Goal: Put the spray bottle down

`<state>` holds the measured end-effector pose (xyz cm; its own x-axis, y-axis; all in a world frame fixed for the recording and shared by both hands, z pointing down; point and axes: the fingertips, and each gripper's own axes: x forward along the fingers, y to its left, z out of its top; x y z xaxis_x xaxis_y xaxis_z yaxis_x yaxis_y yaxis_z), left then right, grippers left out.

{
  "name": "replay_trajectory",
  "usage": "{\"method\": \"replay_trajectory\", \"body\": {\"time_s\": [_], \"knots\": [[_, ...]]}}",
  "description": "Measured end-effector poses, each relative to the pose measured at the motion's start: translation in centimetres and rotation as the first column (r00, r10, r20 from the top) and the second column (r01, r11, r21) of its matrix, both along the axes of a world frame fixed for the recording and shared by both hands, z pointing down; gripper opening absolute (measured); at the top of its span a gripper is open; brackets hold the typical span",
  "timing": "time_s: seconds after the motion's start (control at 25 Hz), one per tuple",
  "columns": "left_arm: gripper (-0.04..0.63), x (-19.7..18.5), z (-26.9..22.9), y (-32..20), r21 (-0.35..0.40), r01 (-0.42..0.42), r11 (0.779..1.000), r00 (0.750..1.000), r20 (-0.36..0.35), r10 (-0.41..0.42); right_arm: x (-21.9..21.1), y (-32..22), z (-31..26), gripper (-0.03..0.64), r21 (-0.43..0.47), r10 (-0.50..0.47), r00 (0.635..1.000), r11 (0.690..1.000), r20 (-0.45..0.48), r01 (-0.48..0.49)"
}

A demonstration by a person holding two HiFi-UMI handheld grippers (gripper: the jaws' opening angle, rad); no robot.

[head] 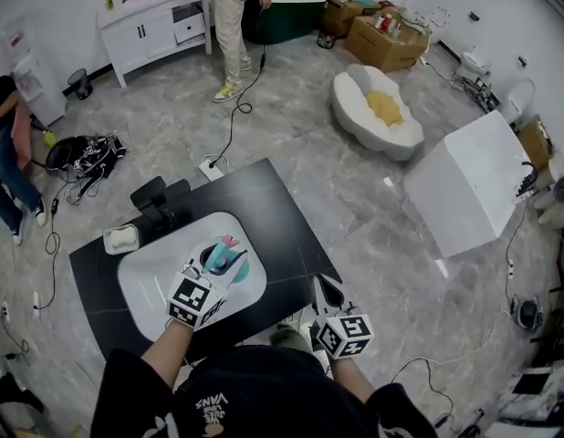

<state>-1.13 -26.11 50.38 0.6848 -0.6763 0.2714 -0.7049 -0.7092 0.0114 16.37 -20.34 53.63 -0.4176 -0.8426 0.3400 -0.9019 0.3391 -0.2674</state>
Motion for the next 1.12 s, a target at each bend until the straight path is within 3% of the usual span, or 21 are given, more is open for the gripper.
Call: {"method": "replay_trajectory", "body": {"time_s": [0.4, 1.12], "knots": [[0.175, 2.5, 0.0, -6.9, 0.095, 0.061, 0.994, 0.997, 0.048, -0.066, 1.3, -4.6, 0.3, 0.003, -0.007, -0.082, 0.997, 0.997, 0.008, 0.082], [0.175, 5.5, 3.7, -17.1, 0.063, 0.065, 0.996, 0.993, 0.096, -0.071, 5.0, -7.3, 1.4, 0.003, -0.041, -0.048, 0.999, 0.998, -0.01, 0.048]]}}
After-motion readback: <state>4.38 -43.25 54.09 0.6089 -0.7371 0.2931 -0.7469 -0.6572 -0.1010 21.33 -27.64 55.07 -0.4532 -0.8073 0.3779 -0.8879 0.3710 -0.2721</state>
